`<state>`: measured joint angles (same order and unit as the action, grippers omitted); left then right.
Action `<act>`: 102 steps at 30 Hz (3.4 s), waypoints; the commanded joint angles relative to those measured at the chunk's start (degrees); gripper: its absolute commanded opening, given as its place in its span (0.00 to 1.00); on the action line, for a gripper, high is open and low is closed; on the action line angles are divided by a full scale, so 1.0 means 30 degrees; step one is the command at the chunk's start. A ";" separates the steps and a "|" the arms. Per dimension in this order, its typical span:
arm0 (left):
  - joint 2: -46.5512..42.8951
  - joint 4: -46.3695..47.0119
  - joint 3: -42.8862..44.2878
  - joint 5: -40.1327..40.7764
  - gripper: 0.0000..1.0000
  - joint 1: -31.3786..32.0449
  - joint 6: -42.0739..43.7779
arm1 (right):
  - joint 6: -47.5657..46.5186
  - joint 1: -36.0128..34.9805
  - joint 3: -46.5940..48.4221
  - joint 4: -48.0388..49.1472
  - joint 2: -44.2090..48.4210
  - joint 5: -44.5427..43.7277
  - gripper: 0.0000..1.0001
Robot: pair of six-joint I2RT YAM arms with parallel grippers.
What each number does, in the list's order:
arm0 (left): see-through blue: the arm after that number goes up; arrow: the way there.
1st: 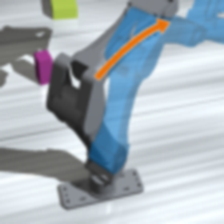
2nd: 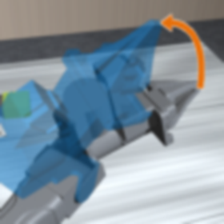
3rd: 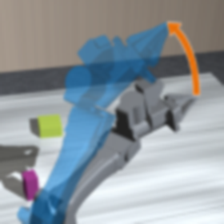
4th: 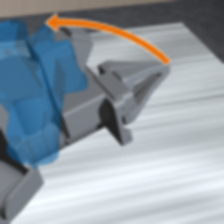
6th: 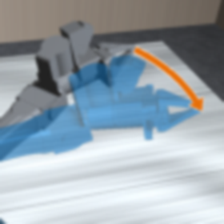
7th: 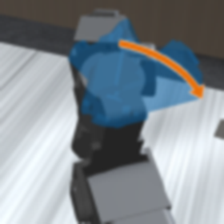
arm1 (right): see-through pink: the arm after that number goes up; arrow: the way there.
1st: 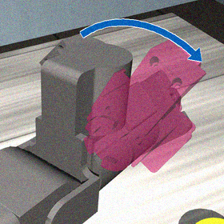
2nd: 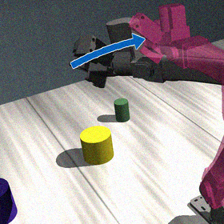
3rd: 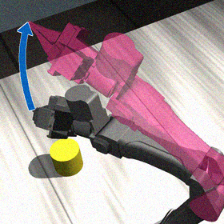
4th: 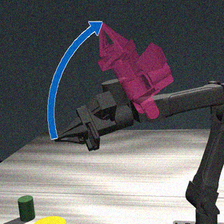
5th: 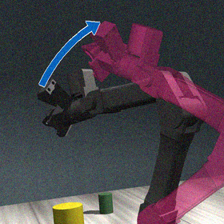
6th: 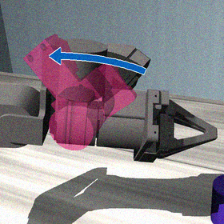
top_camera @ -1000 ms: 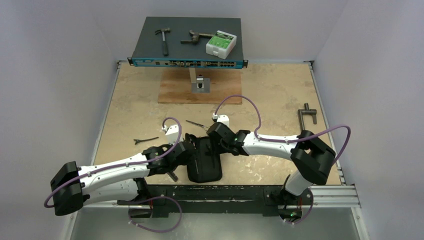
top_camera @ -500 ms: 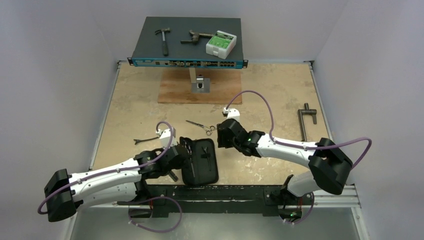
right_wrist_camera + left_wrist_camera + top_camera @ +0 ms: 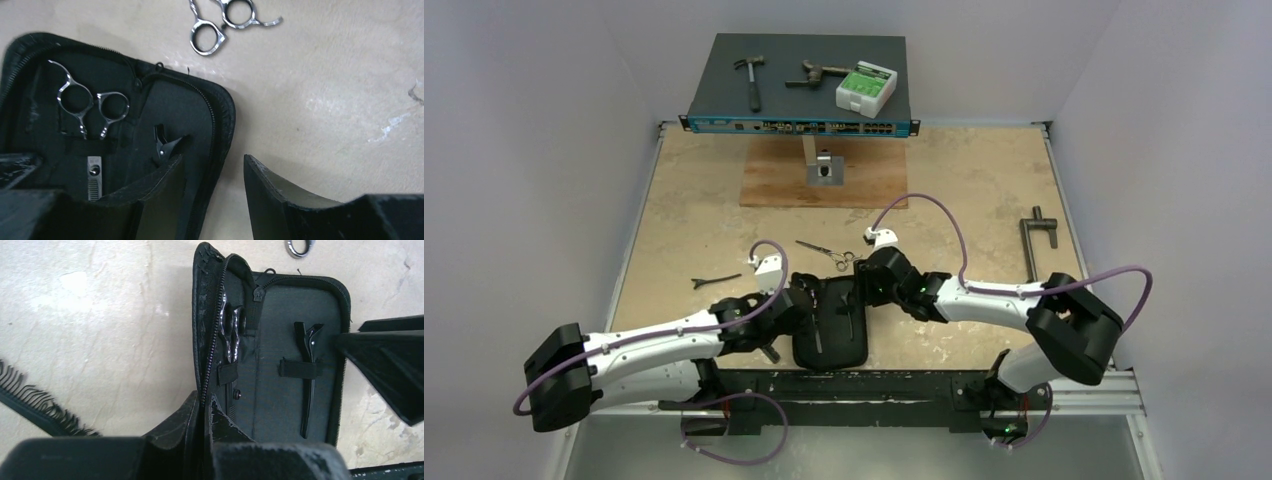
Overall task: Sort the hair-cutting tools
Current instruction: Move the hairdressing tool bag to the center of the board, then pick up the haircut tool at the center of the board.
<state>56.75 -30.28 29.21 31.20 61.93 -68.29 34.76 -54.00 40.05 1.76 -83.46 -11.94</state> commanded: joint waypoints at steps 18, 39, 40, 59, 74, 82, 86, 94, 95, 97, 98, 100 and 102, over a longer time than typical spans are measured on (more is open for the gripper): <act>0.4292 0.3930 0.2656 -0.2479 0.00 0.0069 0.3263 | 0.3573 0.0027 -0.4019 0.0845 0.0982 -0.0881 0.00; -0.2464 -0.3637 0.2012 0.0386 0.74 -0.5016 -0.1139 | 0.6265 0.0040 -0.5789 -0.1160 0.4753 -0.3539 0.00; -0.2827 -0.3938 0.2095 0.0074 0.74 -0.6016 -0.0981 | 0.6175 0.0040 -0.5876 -0.1021 0.4777 -0.3510 0.00; 0.4732 -0.3325 0.5446 -0.5498 0.65 -2.1769 -0.2253 | 0.4320 0.0563 -0.6010 0.1154 0.4583 -0.2225 0.00; 0.8224 -0.2604 0.5472 -0.5786 0.51 -2.3351 -0.3904 | 0.3419 0.1882 -0.6555 0.2563 0.4500 -0.0232 0.00; 0.9485 -0.1798 0.4710 -0.6265 0.39 -2.3354 -0.4272 | 0.3295 0.2010 -0.6422 0.2239 0.4859 -0.0107 0.00; 0.9647 -0.1908 0.4941 -0.6356 0.22 -2.3353 -0.4081 | 0.3386 0.2034 -0.6466 0.2103 0.5038 -0.0132 0.00; 0.8197 -0.1625 0.4812 -0.7122 0.00 -2.3539 -0.2573 | 0.3503 0.2067 -0.6105 0.1548 0.5173 -0.0460 0.00; 0.7419 -0.1588 0.4723 -0.7289 0.00 -2.3437 -0.2211 | 0.3552 0.2048 -0.6030 0.1460 0.5152 -0.0520 0.00; 0.5520 -0.2094 0.4838 -0.7001 0.00 -2.2803 -0.1446 | 0.3581 0.2062 -0.5907 0.1385 0.5074 -0.0564 0.00; 0.4576 -0.2591 0.5027 -0.6625 0.00 -2.2064 -0.1059 | 0.3551 0.2062 -0.5814 0.1315 0.4996 -0.0582 0.00; 0.2628 -0.3635 0.5426 -0.5861 0.00 -2.0500 -0.0303 | 0.3454 0.2062 -0.5634 0.1156 0.4863 -0.0681 0.00; 0.0827 -0.4309 0.5504 -0.5533 0.00 -1.8711 0.0411 | 0.3313 0.2062 -0.5514 0.1073 0.4780 -0.0853 0.00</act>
<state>68.84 -38.72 43.51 11.90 -1.96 -73.30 45.76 -48.18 20.93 6.35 -69.25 -12.49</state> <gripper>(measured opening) 0.020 0.008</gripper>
